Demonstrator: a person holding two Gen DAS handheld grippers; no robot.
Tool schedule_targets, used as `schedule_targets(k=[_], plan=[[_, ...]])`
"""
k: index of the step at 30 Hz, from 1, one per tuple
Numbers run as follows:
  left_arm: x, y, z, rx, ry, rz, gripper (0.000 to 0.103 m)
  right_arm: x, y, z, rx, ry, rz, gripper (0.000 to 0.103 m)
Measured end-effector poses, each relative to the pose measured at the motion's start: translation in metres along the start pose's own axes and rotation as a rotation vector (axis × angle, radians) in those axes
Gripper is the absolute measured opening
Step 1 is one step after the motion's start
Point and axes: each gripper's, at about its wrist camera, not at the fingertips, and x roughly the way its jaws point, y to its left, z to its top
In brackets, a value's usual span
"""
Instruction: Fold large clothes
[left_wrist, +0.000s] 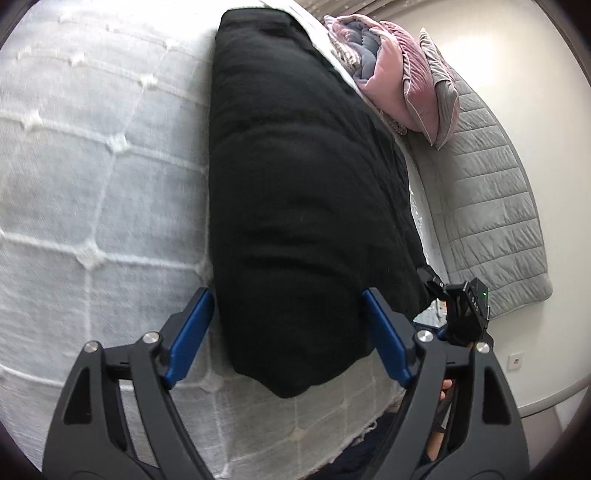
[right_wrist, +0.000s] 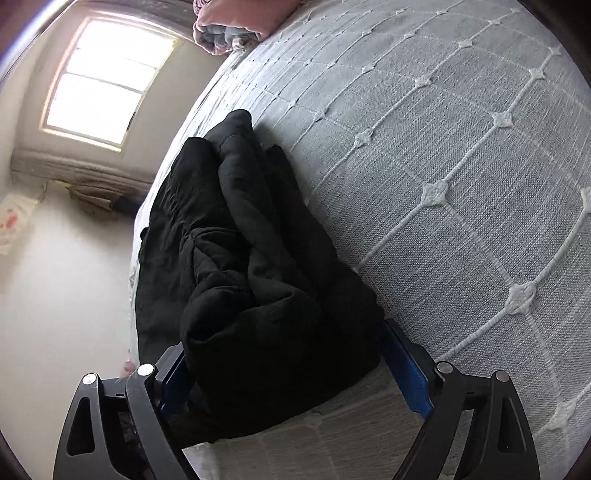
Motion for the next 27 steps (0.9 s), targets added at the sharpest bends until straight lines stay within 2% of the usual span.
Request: schedule_targets(k=[9, 15, 20, 24, 27], plan=[[0.01, 0.008, -0.009, -0.067, 0.03, -0.08, 0.084, 0.013, 0.0, 0.001, 0.032, -0.001, 0.027, 0.095], [0.013, 0.001, -0.015, -0.05, 0.004, -0.06, 0.083, 0.02, 0.003, 0.004, 0.055, -0.027, 0.028, 0.094], [0.013, -0.002, -0.017, -0.048, -0.013, -0.043, 0.079, 0.021, 0.008, 0.003, 0.043, -0.037, 0.022, 0.087], [0.014, -0.004, -0.016, -0.052, -0.016, -0.045, 0.078, 0.025, 0.012, 0.003, 0.038, -0.04, 0.015, 0.086], [0.019, 0.0, -0.016, -0.069, -0.007, -0.075, 0.079, 0.028, 0.013, 0.004, 0.041, -0.04, 0.014, 0.086]])
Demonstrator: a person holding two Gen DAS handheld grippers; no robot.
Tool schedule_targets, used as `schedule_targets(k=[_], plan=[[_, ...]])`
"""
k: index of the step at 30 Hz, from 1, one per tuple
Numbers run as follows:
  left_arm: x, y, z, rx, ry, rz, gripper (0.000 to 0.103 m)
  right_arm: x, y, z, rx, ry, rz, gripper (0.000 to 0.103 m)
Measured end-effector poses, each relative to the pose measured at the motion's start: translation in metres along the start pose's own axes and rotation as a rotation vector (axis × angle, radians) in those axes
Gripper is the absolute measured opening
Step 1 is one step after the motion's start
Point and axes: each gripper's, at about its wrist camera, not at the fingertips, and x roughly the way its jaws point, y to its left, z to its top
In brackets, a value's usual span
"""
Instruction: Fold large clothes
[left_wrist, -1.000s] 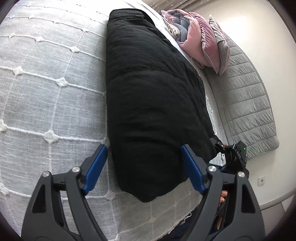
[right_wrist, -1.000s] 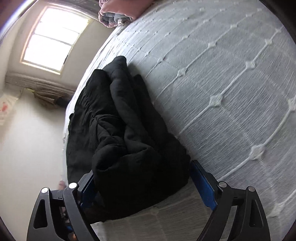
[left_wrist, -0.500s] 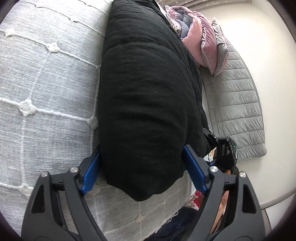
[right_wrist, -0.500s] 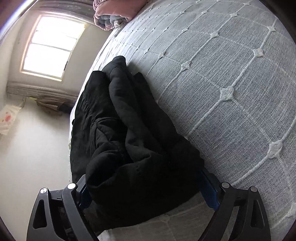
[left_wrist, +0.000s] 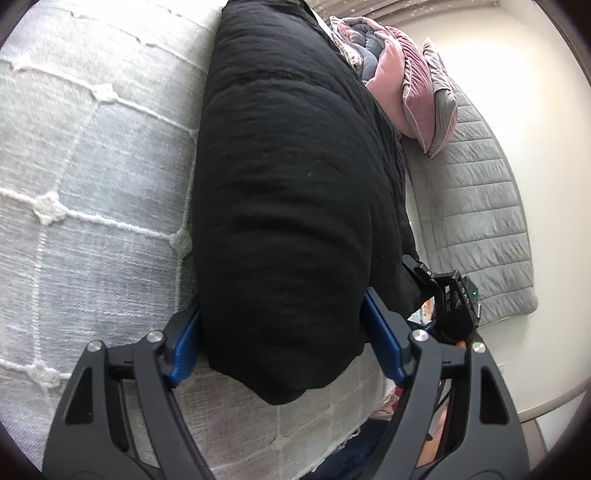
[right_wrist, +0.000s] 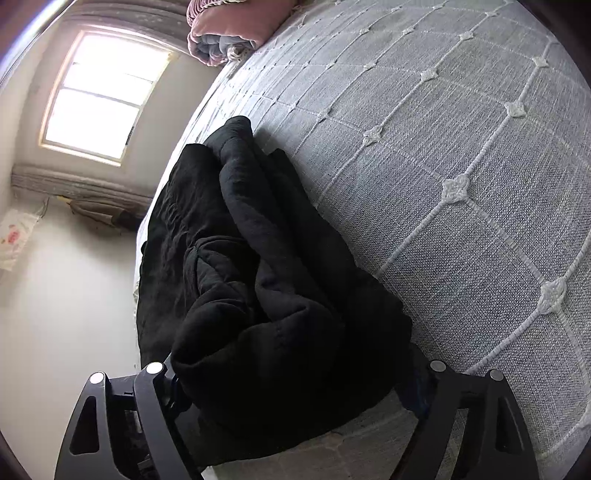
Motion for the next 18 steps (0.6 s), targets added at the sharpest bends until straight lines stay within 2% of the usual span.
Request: schedule_targets(k=[7, 12, 18], plan=[[0.0, -0.002, -0.001, -0.015, -0.026, -0.003, 0.077, 0.002, 0.005, 0.0, -0.009, -0.013, -0.014, 0.085], [-0.003, -0.01, -0.004, 0.002, -0.06, 0.024, 0.062, 0.001, 0.018, -0.003, -0.073, -0.037, -0.034, 0.069], [-0.005, -0.009, -0.004, -0.01, -0.07, 0.029, 0.059, -0.006, 0.034, -0.008, -0.145, -0.08, -0.056, 0.056]])
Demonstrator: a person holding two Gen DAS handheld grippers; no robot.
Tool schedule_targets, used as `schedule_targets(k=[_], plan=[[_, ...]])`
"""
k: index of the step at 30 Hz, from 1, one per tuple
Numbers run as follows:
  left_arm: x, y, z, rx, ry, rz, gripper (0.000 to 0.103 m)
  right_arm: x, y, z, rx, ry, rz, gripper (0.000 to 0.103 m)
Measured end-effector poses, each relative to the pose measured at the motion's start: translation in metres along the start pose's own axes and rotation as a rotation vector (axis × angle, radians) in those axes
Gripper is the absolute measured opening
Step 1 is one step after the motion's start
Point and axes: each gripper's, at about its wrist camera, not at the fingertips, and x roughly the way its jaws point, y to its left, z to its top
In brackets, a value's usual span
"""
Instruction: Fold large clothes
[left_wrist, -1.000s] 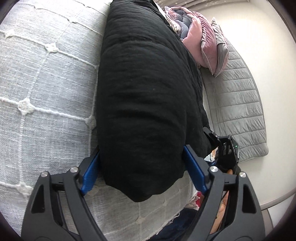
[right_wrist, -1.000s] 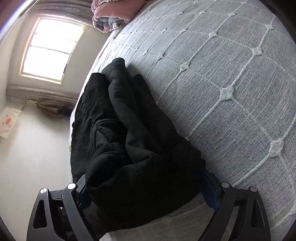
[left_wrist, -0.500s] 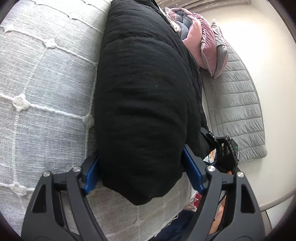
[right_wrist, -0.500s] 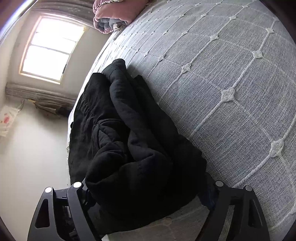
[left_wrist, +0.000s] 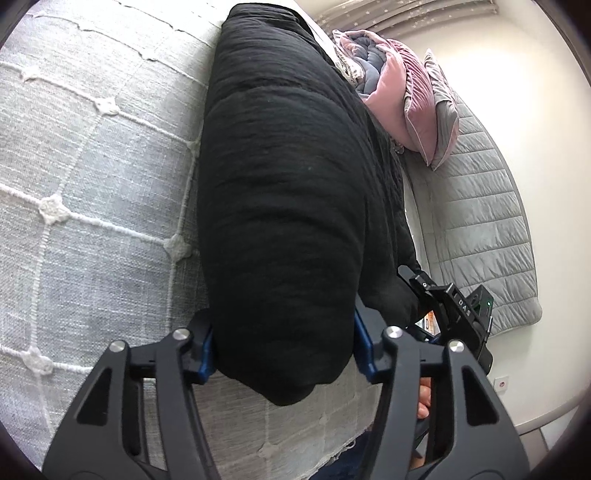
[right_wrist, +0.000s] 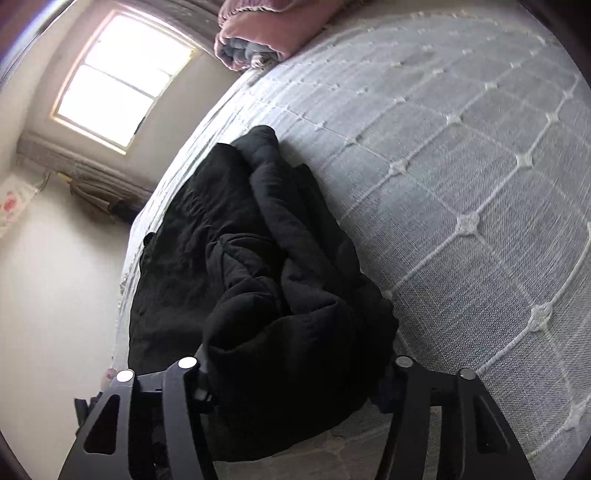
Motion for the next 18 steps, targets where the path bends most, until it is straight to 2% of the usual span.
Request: schedule_targets(k=[5, 11, 18], plan=[[0.003, 0.0, 0.002, -0.006, 0.002, -0.003, 0.059, -0.005, 0.012, -0.001, -0.052, -0.032, -0.017, 0.05], [-0.005, -0.003, 0.002, 0.006, -0.036, -0.008, 0.048, -0.015, 0.023, -0.003, -0.146, -0.075, -0.035, 0.045], [-0.017, -0.013, 0.007, 0.033, -0.07, -0.003, 0.042, -0.027, 0.049, -0.012, -0.292, -0.155, -0.097, 0.041]])
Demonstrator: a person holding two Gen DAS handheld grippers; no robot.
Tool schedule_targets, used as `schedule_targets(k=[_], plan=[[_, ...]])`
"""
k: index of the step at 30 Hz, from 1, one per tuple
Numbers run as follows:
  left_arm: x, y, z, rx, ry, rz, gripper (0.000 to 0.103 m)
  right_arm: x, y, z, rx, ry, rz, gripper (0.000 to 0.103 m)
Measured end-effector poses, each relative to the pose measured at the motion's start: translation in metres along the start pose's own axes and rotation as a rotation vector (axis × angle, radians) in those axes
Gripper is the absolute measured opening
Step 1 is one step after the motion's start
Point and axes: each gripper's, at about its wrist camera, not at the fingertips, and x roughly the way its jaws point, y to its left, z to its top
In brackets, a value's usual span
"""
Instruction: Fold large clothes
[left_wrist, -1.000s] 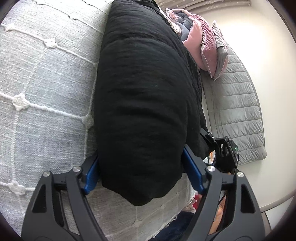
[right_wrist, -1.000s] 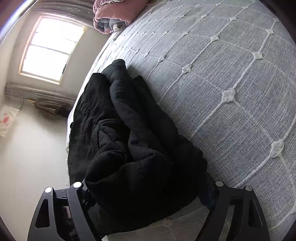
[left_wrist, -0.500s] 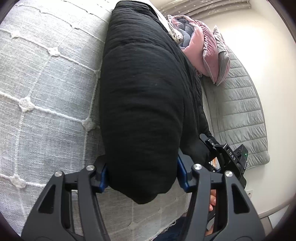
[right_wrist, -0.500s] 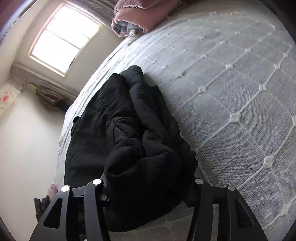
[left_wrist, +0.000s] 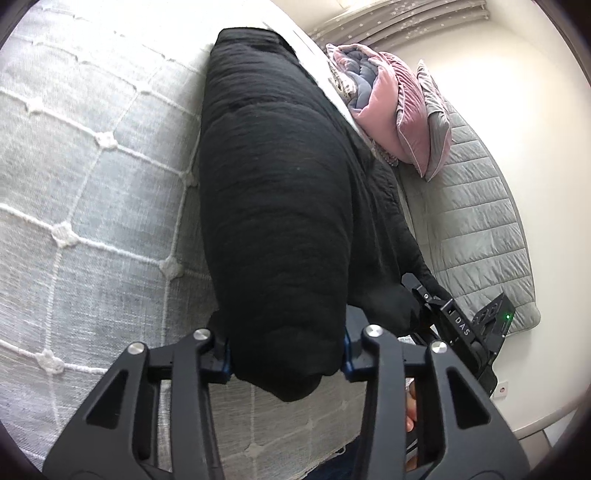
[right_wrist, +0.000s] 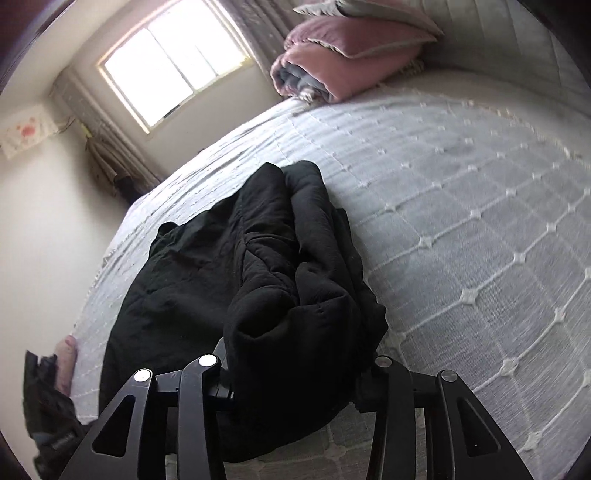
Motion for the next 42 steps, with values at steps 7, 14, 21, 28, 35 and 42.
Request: schedule_targets(k=[7, 14, 21, 28, 35, 42], plan=[[-0.021, -0.021, 0.009, 0.094, -0.059, 0.007, 0.039, -0.021, 0.031, -0.001, -0.166, -0.12, -0.07, 0.038], [-0.028, -0.025, 0.013, 0.118, -0.065, 0.005, 0.038, -0.03, 0.03, -0.001, -0.164, -0.144, -0.037, 0.036], [-0.042, -0.052, 0.034, 0.178, -0.086, 0.011, 0.037, -0.04, 0.041, 0.017, -0.185, -0.184, -0.011, 0.034], [-0.054, -0.132, 0.082, 0.319, -0.18, 0.029, 0.035, -0.051, 0.051, 0.091, -0.213, -0.209, 0.086, 0.03], [-0.016, -0.253, 0.148, 0.392, -0.256, -0.057, 0.031, -0.077, 0.049, 0.225, -0.287, -0.296, 0.092, 0.028], [0.065, -0.365, 0.117, 0.604, -0.299, -0.263, 0.03, -0.147, -0.054, 0.317, -0.35, -0.623, 0.079, 0.028]])
